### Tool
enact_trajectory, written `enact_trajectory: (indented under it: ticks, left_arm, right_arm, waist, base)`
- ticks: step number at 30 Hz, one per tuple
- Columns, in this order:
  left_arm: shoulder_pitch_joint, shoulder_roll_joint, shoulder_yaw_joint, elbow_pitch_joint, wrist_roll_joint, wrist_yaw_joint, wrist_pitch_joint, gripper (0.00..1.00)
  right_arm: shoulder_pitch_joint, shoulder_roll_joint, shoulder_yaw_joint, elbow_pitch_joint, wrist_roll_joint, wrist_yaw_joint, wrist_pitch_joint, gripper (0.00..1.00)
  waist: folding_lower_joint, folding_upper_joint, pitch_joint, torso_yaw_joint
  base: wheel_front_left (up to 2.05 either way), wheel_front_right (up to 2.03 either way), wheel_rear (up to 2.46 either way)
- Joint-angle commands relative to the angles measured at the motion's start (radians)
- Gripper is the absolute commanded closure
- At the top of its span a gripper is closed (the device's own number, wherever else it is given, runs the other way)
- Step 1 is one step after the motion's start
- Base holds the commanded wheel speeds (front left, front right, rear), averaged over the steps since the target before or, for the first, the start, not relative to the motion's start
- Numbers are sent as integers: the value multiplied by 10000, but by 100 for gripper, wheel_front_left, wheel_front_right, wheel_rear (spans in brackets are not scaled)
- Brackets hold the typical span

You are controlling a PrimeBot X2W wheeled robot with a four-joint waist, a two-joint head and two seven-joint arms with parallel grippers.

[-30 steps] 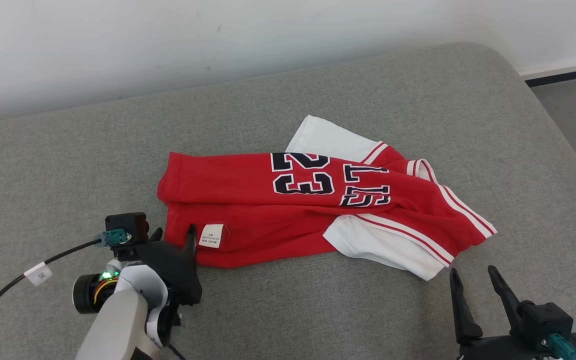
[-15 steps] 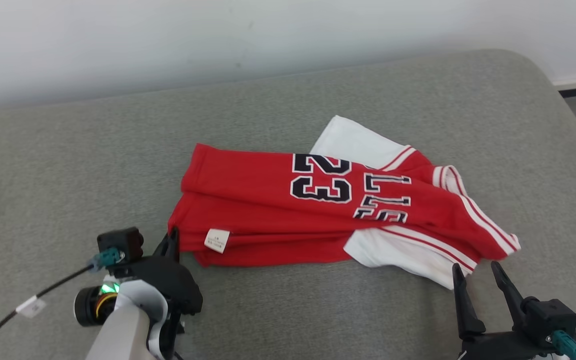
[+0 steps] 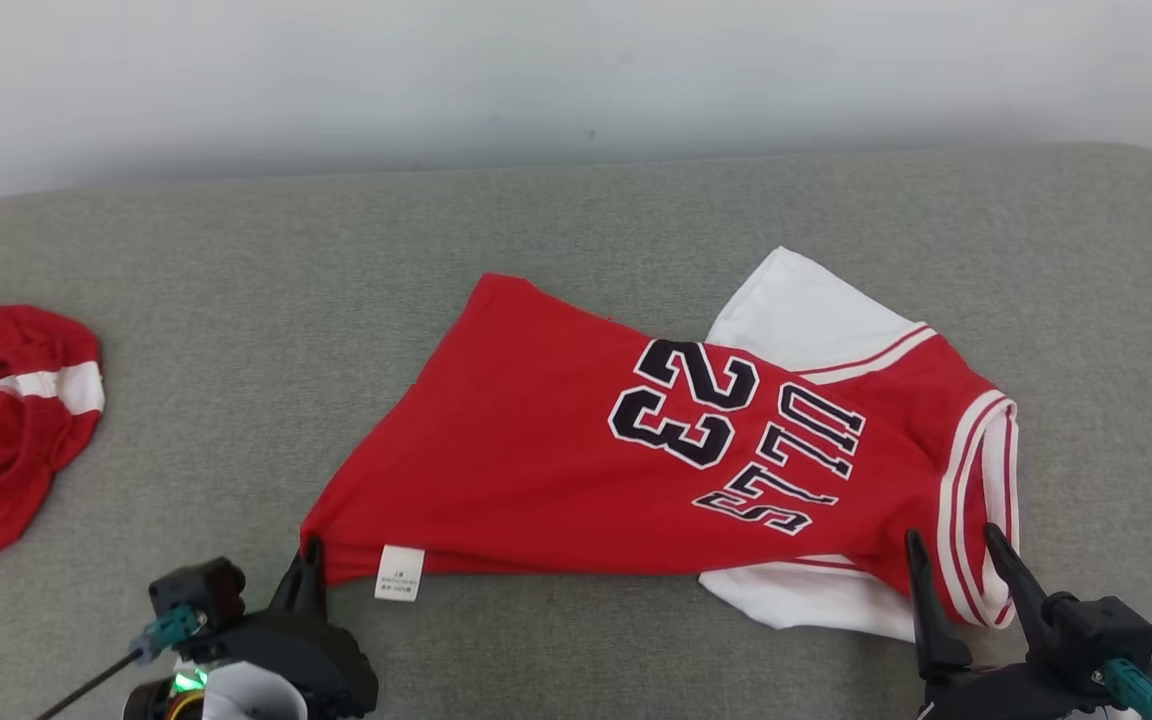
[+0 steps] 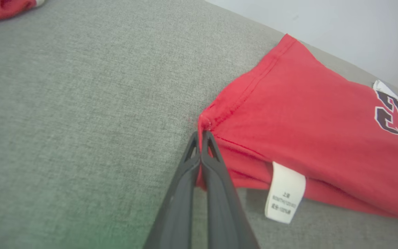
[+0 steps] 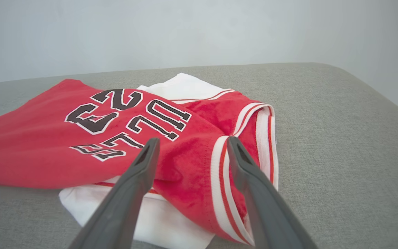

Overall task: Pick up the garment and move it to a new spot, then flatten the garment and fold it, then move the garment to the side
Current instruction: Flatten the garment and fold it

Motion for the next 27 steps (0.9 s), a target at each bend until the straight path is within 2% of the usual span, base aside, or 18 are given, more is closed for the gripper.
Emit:
enact_trajectory:
  ticks: [1,5,6,7,8,9,10,16,20,27]
  left_arm:
    - [343,62,104,-183,-49,140,-99,100]
    - [786,21,119,-509,-188,170,-210,100]
    - [865,8,88,-613,-224,100,-279,93]
    - [936,-6,55,-687,-236,52,-369,35]
    - [936,-6,55,-687,-236,52,-369,35]
    - [1022,-13,15,-780,-203,-7,-493,11]
    - [1112,-15,-19,-867,-163,-31,-653,0]
    - [1601,88,-246,-1509,214,-307,-1629,0]
    - [2049,228,-274,-2196,769,-465,-1898,0]
    - [3017,99,579,-4248,2133,-527,-1914,0]
  right_arm:
    - [98,7,-9,-41,-55,-19,6,0]
    - [62,7,30,-62,-33,-19,51,0]
    - [54,7,43,-65,-20,-19,55,0]
    - [52,7,48,-61,1,-19,57,0]
    - [52,7,48,-61,1,-19,57,0]
    - [54,7,58,-63,17,-19,58,0]
    - [61,7,61,-60,32,-19,58,0]
    - [130,5,-23,-79,32,-19,86,0]
    - [228,7,-118,-101,12,-19,104,0]
    - [372,5,-268,-165,35,-19,188,0]
  waist:
    - [0,-1,-57,149]
    - [0,-1,-88,214]
    - [0,-1,-91,225]
    - [0,-1,-98,234]
    - [0,-1,-98,234]
    - [0,-1,-106,239]
    - [0,-1,-118,240]
    - [0,-1,-281,215]
    - [0,-1,-418,223]
    - [0,-1,-687,326]
  base:
    - [0,0,0]
    - [0,0,0]
    - [0,0,0]
    - [0,0,0]
    - [0,0,0]
    - [0,0,0]
    - [0,0,0]
    - [0,0,0]
    - [0,0,0]
    - [0,0,0]
